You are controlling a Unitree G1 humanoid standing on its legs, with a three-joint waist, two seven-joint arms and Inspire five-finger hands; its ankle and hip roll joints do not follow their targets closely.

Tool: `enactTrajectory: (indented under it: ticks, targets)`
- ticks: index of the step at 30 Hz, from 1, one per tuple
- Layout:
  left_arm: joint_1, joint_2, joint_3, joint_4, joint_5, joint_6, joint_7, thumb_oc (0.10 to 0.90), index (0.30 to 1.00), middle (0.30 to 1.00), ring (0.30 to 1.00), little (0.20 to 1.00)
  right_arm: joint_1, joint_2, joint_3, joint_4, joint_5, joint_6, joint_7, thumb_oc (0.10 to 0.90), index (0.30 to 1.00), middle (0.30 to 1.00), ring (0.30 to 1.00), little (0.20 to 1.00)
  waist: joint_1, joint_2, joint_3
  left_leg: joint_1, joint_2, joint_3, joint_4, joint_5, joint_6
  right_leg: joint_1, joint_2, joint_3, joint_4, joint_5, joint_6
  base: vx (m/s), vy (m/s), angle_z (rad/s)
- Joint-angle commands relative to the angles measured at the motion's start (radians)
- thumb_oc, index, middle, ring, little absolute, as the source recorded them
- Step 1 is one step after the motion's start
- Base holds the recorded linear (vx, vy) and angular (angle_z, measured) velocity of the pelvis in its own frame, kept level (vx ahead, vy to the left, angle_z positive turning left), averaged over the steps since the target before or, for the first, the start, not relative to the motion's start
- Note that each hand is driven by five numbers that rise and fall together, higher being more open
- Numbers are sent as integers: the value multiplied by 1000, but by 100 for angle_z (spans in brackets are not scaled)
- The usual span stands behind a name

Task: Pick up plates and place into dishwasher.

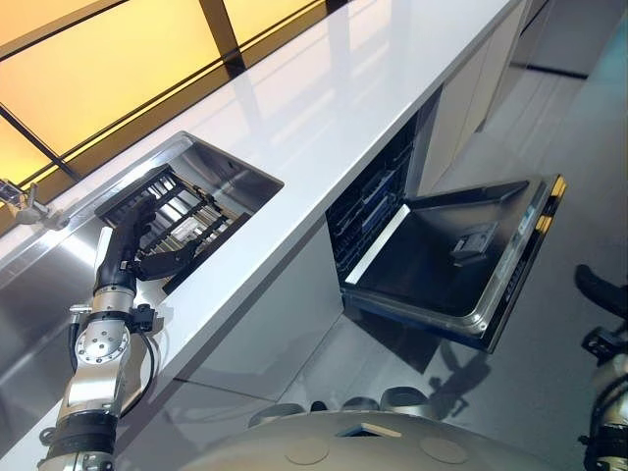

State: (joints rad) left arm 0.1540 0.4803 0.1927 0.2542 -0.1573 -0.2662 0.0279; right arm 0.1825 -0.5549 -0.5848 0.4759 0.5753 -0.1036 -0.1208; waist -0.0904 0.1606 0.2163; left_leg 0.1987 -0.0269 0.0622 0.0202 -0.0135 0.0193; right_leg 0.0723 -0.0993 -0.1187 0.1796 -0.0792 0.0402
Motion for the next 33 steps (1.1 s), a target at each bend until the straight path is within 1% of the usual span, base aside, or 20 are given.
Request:
enactTrajectory:
  ticks: [1,3,5,6,8,11,12,14,17,18,22,23,27,29,30,33]
  targets:
    - [-106,53,84,-73,-119,-161,-42,800,900,900,900,900,-57,-82,-47,-3,226,-5,197,800,900,900,900,900,2,-25,6,-110,-14,-23,172,-71,-3,-85,43,-24,200,-129,-71,83,-68,0]
    - [-82,45,111,-93,-156,-175,-94,800,900,900,900,900,-25,-59,-62,33,324,75,304,800,900,900,900,900,4,-24,16,-127,-12,-22,211,-80,-6,-91,40,-28,229,-144,-87,152,-67,2]
    - [-62,37,136,-120,-187,-175,-134,800,900,900,900,900,1,-36,-67,72,375,140,376,800,900,900,900,900,9,-26,29,-154,-10,-27,254,-84,-6,-106,39,-30,272,-156,-101,150,-61,3]
    - [-55,37,144,-127,-203,-175,-144,800,900,900,900,900,9,-31,-66,81,389,152,392,800,900,900,900,900,10,-27,33,-164,-10,-28,268,-87,-5,-115,38,-30,290,-160,-105,110,-49,5]
    - [-38,34,158,-141,-228,-185,-160,800,900,900,900,900,22,-9,-55,95,413,154,414,800,900,900,900,900,15,-28,43,-186,-10,-34,291,-86,-3,-135,39,-29,323,-167,-113,68,-14,1]
    - [-22,23,171,-161,-250,-193,-164,800,900,900,900,900,28,20,-42,93,454,181,450,800,900,900,900,900,21,-26,62,-228,-10,-38,322,-78,-1,-166,40,-24,370,-172,-120,51,23,-4]
    - [-16,21,178,-170,-262,-191,-165,800,900,900,900,900,26,27,-36,89,476,207,472,800,900,900,900,900,24,-26,71,-247,-11,-39,333,-73,-1,-183,41,-22,388,-173,-123,9,39,-9]
    - [-8,9,187,-179,-270,-199,-162,800,900,900,900,900,23,50,-19,95,491,225,505,800,900,900,900,900,30,-28,83,-288,-11,-41,359,-64,1,-218,42,-14,427,-174,-124,50,65,-11]
    - [11,-1,206,-194,-258,-211,-152,800,900,900,900,900,29,80,-8,103,516,276,537,800,900,900,900,900,40,-35,89,-320,-11,-43,382,-54,0,-234,41,-6,450,-168,-122,104,70,-5]
    - [19,-6,211,-196,-253,-217,-149,800,900,900,900,900,33,88,-6,106,526,302,548,800,900,900,900,900,43,-38,89,-328,-11,-44,387,-51,0,-239,40,-4,454,-166,-121,87,64,2]
    - [54,-12,239,-211,-240,-222,-151,800,900,900,900,900,46,125,19,112,511,385,594,800,900,900,900,900,57,-47,84,-351,-12,-45,393,-36,-1,-253,38,5,461,-149,-112,99,85,1]
    - [59,-12,243,-214,-239,-218,-152,800,900,900,900,900,49,131,25,111,506,394,603,800,900,900,900,900,58,-48,84,-351,-12,-45,392,-33,-1,-254,39,7,460,-147,-110,105,109,1]
    - [94,-18,263,-225,-224,-221,-168,800,900,900,900,900,63,168,72,88,484,470,669,800,900,900,900,900,72,-54,75,-336,-16,-47,369,-22,1,-240,35,13,441,-131,-98,98,109,3]
    - [99,-17,264,-226,-218,-221,-163,800,900,900,900,900,61,176,90,80,483,502,701,800,900,900,900,900,76,-56,69,-330,-20,-48,362,-21,2,-238,32,13,436,-128,-94,59,109,2]
    - [101,-19,265,-225,-209,-222,-156,800,900,900,900,900,60,183,115,68,492,537,731,800,900,900,900,900,80,-58,64,-323,-24,-49,356,-23,4,-237,27,12,433,-125,-89,65,157,3]
    - [104,-20,265,-214,-200,-226,-154,800,900,900,900,900,54,202,160,52,483,578,787,800,900,900,900,900,88,-57,51,-305,-33,-49,342,-29,8,-232,15,7,424,-120,-79,55,158,4]
